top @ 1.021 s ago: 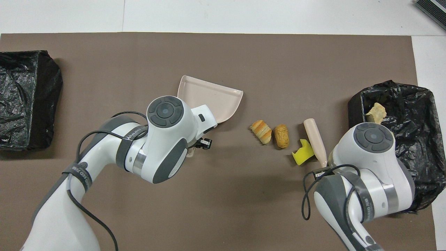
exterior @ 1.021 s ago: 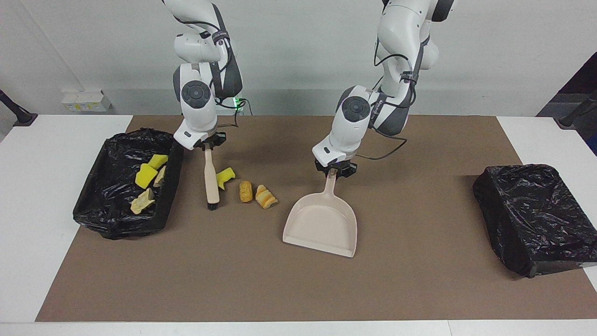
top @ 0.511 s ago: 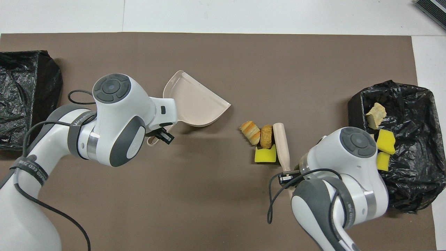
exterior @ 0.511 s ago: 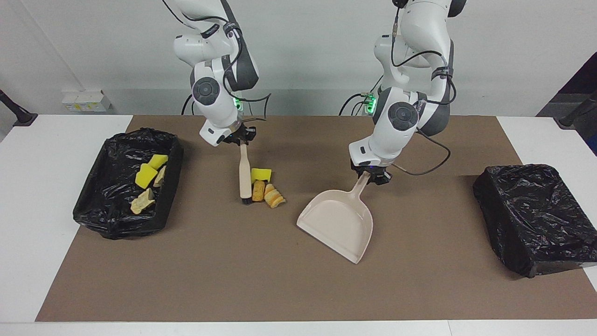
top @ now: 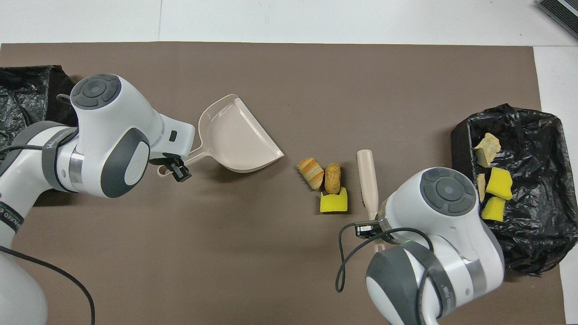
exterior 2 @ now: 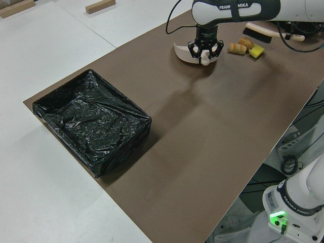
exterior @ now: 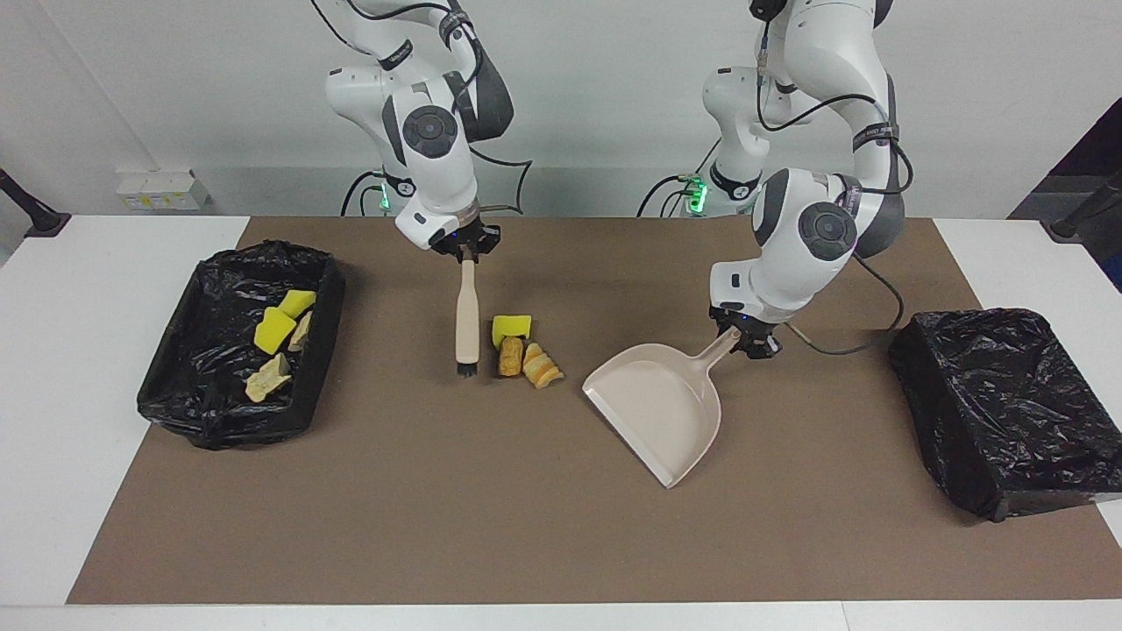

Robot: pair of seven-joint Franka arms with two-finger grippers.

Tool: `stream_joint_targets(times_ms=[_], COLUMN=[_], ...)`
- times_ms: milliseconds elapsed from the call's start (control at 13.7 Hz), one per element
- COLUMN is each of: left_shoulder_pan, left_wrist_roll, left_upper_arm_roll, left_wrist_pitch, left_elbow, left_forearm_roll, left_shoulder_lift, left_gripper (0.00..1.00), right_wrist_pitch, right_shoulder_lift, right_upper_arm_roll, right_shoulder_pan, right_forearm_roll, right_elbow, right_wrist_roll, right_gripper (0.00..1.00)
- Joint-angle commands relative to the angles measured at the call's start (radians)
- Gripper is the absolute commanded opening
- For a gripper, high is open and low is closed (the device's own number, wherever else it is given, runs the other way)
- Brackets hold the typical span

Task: Sweep and dump trash in bin
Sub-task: 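Sweep the remaining pieces toward the dustpan with the right gripper's brush, then push the bread and sponge into the dustpan with the right gripper's brush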

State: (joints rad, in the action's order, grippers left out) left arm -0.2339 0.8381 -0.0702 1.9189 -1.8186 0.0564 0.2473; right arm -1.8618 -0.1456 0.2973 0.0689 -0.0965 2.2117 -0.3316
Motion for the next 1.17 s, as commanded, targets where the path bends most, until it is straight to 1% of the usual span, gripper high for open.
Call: stream_joint_targets(times_ms=[0,73,146,219,292,365,438,511,656,802,948,1094], left_shoulder_pan=[0.033,0.033,0.033,0.025,0.015,-0.005,-0.045,-0.054,-0.080,-0.097,-0.108,-0.126], left_wrist_roll=[0.341,0.439,0.493,0.507,0.509,0.509,0.495,0.474,0.411,0.403,0.382,0.360], left_upper_arm_roll=[-0.010,-0.010,-0.010,-0.011,-0.011,-0.014,-0.013,-0.013,-0.011,-0.013,-0.013,-0.013], left_wrist_pitch=[-0.005,0.014,0.037,0.081,0.168,0.254,0.317,0.334,0.322,0.322,0.321,0.316], left_elbow=[0.019,0.009,-0.011,-0.055,-0.130,-0.190,-0.223,-0.229,-0.229,-0.234,-0.235,-0.252], left_forearm_roll=[-0.027,-0.026,-0.026,-0.027,-0.027,-0.027,-0.027,-0.027,-0.027,-0.027,-0.027,-0.027], left_shoulder_lift=[0.001,-0.002,-0.006,-0.028,-0.061,-0.084,-0.098,-0.099,-0.102,-0.099,-0.097,-0.092], left_gripper=[0.00,0.00,0.00,0.00,0.00,0.00,0.00,0.00,0.00,0.00,0.00,0.00], right_wrist_pitch=[0.027,0.055,0.081,0.078,0.067,0.059,0.049,0.011,-0.016,-0.054,-0.089,-0.134], right_shoulder_lift=[-0.041,-0.049,-0.051,-0.052,-0.046,-0.023,0.003,0.026,0.046,0.089,0.110,0.148], right_upper_arm_roll=[0.002,0.003,0.006,0.009,0.013,0.014,0.016,0.016,0.017,0.017,0.017,0.017], right_shoulder_pan=[-0.035,-0.064,-0.078,-0.077,-0.075,-0.073,-0.073,-0.069,-0.054,0.000,0.022,0.067], right_forearm_roll=[0.108,0.122,0.124,0.124,0.124,0.124,0.106,0.095,0.049,0.046,-0.018,-0.038], right_elbow=[0.009,0.017,0.025,0.048,0.058,0.060,0.068,0.077,0.086,0.089,0.089,0.089], right_wrist_roll=[-0.059,-0.054,-0.053,-0.060,-0.067,-0.084,-0.093,-0.098,-0.083,-0.096,-0.099,-0.107], right_gripper=[0.00,0.00,0.00,0.00,0.00,0.00,0.00,0.00,0.00,0.00,0.00,0.00])
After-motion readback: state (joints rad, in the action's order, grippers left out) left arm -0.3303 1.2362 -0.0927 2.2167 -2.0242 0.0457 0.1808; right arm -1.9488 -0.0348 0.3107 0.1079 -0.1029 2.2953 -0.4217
